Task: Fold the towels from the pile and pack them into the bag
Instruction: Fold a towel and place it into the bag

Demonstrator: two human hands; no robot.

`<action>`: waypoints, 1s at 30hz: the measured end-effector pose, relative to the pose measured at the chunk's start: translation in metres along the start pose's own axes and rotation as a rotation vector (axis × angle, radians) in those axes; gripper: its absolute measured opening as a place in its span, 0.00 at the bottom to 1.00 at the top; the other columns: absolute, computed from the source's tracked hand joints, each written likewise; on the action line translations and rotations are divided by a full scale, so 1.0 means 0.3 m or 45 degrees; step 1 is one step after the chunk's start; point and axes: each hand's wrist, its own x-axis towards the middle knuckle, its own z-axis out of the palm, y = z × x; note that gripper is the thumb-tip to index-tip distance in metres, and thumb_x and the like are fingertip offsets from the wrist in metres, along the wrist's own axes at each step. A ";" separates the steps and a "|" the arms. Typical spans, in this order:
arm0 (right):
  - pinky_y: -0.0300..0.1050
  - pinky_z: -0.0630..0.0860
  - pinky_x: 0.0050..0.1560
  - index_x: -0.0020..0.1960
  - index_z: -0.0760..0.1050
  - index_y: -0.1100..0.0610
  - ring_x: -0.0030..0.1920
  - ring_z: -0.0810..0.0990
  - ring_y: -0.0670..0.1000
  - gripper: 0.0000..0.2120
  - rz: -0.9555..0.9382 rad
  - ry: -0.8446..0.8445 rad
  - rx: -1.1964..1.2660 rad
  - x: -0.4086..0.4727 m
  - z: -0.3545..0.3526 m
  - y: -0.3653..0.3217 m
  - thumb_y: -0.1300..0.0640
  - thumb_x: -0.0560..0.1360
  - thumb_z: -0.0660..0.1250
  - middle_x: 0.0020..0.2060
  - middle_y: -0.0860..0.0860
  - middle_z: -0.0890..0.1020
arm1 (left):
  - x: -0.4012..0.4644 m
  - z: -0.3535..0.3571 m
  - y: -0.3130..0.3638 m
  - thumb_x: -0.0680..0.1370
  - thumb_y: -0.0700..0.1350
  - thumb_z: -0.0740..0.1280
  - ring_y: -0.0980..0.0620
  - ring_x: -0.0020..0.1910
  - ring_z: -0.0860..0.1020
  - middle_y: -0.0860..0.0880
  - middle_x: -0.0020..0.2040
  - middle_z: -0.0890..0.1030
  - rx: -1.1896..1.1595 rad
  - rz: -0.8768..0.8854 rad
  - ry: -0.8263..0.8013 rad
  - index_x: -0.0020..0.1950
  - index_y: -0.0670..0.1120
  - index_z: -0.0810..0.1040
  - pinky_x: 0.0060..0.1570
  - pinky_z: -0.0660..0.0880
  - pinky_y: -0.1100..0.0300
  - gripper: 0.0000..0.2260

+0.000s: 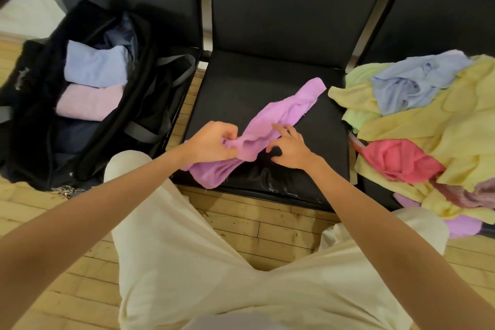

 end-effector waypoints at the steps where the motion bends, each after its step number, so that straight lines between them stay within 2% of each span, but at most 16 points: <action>1: 0.59 0.56 0.71 0.53 0.77 0.54 0.75 0.52 0.61 0.10 0.008 0.021 0.014 0.005 0.005 -0.009 0.59 0.71 0.69 0.75 0.55 0.58 | -0.011 -0.024 -0.009 0.67 0.47 0.70 0.46 0.37 0.79 0.47 0.35 0.79 -0.063 -0.019 0.028 0.34 0.48 0.75 0.38 0.76 0.52 0.06; 4: 0.51 0.68 0.60 0.61 0.69 0.61 0.65 0.68 0.60 0.19 0.036 0.288 0.177 0.008 -0.003 -0.048 0.64 0.71 0.67 0.66 0.58 0.69 | -0.044 -0.061 -0.010 0.66 0.39 0.72 0.56 0.35 0.78 0.55 0.33 0.79 -0.180 -0.018 0.129 0.32 0.55 0.73 0.35 0.76 0.56 0.13; 6: 0.50 0.69 0.60 0.68 0.64 0.61 0.64 0.69 0.59 0.27 0.023 0.365 0.267 0.021 -0.017 -0.073 0.67 0.71 0.66 0.66 0.58 0.69 | -0.064 -0.067 -0.005 0.67 0.36 0.72 0.58 0.35 0.77 0.56 0.33 0.78 -0.239 -0.005 0.150 0.35 0.52 0.74 0.38 0.76 0.56 0.12; 8: 0.53 0.67 0.64 0.71 0.64 0.55 0.67 0.66 0.59 0.30 0.017 0.248 0.190 0.046 -0.027 -0.086 0.68 0.71 0.65 0.69 0.57 0.66 | -0.080 -0.075 -0.008 0.67 0.36 0.71 0.58 0.37 0.78 0.55 0.34 0.78 -0.275 0.001 0.155 0.37 0.48 0.74 0.42 0.79 0.52 0.09; 11: 0.54 0.66 0.65 0.63 0.75 0.55 0.67 0.67 0.60 0.18 -0.003 0.141 0.025 0.071 -0.024 -0.093 0.64 0.74 0.64 0.68 0.57 0.69 | -0.104 -0.094 -0.021 0.66 0.35 0.71 0.59 0.39 0.80 0.52 0.34 0.80 -0.257 -0.004 0.175 0.38 0.46 0.74 0.48 0.80 0.50 0.09; 13: 0.52 0.72 0.60 0.55 0.79 0.59 0.59 0.74 0.59 0.11 -0.008 0.214 0.038 0.070 -0.032 -0.111 0.61 0.77 0.61 0.59 0.57 0.78 | -0.121 -0.106 -0.027 0.67 0.36 0.71 0.54 0.39 0.79 0.48 0.35 0.79 -0.193 -0.020 0.207 0.38 0.46 0.73 0.45 0.80 0.51 0.09; 15: 0.51 0.77 0.50 0.51 0.80 0.61 0.48 0.79 0.57 0.11 0.069 0.282 0.117 0.059 -0.050 -0.115 0.61 0.78 0.60 0.49 0.58 0.82 | -0.135 -0.114 -0.040 0.68 0.36 0.70 0.48 0.37 0.77 0.45 0.35 0.78 -0.095 -0.053 0.254 0.38 0.43 0.73 0.40 0.77 0.52 0.07; 18: 0.52 0.77 0.43 0.47 0.80 0.62 0.41 0.80 0.57 0.11 0.161 0.379 0.255 0.021 -0.070 -0.089 0.62 0.79 0.59 0.42 0.58 0.82 | -0.137 -0.115 -0.084 0.70 0.37 0.70 0.51 0.32 0.72 0.47 0.32 0.74 0.053 -0.191 0.300 0.36 0.44 0.71 0.34 0.71 0.55 0.08; 20: 0.51 0.77 0.45 0.47 0.79 0.64 0.43 0.80 0.59 0.10 0.165 0.401 0.309 -0.002 -0.088 -0.087 0.63 0.79 0.60 0.42 0.59 0.81 | -0.126 -0.113 -0.125 0.71 0.38 0.69 0.53 0.31 0.71 0.50 0.32 0.73 0.120 -0.320 0.332 0.35 0.47 0.68 0.32 0.68 0.60 0.11; 22: 0.47 0.75 0.50 0.53 0.78 0.66 0.49 0.80 0.59 0.10 0.256 0.330 0.297 -0.008 -0.118 -0.103 0.64 0.80 0.59 0.48 0.61 0.81 | -0.110 -0.111 -0.150 0.72 0.38 0.67 0.50 0.34 0.73 0.50 0.34 0.73 0.189 -0.397 0.357 0.36 0.47 0.68 0.32 0.67 0.61 0.10; 24: 0.42 0.73 0.53 0.58 0.77 0.66 0.51 0.79 0.56 0.11 0.374 0.306 0.270 -0.021 -0.146 -0.112 0.63 0.80 0.58 0.51 0.59 0.81 | -0.090 -0.105 -0.154 0.74 0.36 0.65 0.46 0.40 0.76 0.48 0.39 0.76 0.296 -0.445 0.280 0.41 0.45 0.71 0.36 0.70 0.58 0.05; 25: 0.42 0.73 0.49 0.57 0.77 0.64 0.48 0.80 0.55 0.11 0.303 0.368 0.327 -0.031 -0.156 -0.112 0.62 0.80 0.59 0.48 0.57 0.81 | -0.081 -0.098 -0.149 0.75 0.36 0.64 0.46 0.43 0.76 0.47 0.42 0.77 0.357 -0.468 0.188 0.45 0.43 0.72 0.39 0.72 0.57 0.04; 27: 0.42 0.72 0.43 0.54 0.79 0.60 0.41 0.79 0.52 0.09 0.160 0.487 0.465 -0.068 -0.166 -0.108 0.60 0.79 0.61 0.37 0.50 0.79 | -0.058 -0.070 -0.128 0.76 0.41 0.65 0.48 0.45 0.77 0.46 0.47 0.78 0.418 -0.452 -0.013 0.53 0.44 0.71 0.45 0.76 0.54 0.08; 28: 0.41 0.72 0.42 0.54 0.79 0.59 0.42 0.79 0.52 0.08 0.155 0.448 0.439 -0.073 -0.175 -0.113 0.60 0.79 0.62 0.35 0.46 0.76 | -0.046 -0.053 -0.112 0.76 0.47 0.66 0.50 0.44 0.78 0.49 0.47 0.78 0.409 -0.377 -0.087 0.54 0.47 0.71 0.46 0.78 0.53 0.10; 30: 0.39 0.71 0.45 0.55 0.79 0.56 0.47 0.79 0.49 0.09 0.177 0.294 0.285 -0.071 -0.179 -0.119 0.58 0.77 0.64 0.38 0.45 0.76 | -0.024 -0.017 -0.061 0.73 0.61 0.64 0.54 0.39 0.78 0.55 0.43 0.78 0.315 -0.172 -0.130 0.50 0.53 0.72 0.41 0.79 0.55 0.14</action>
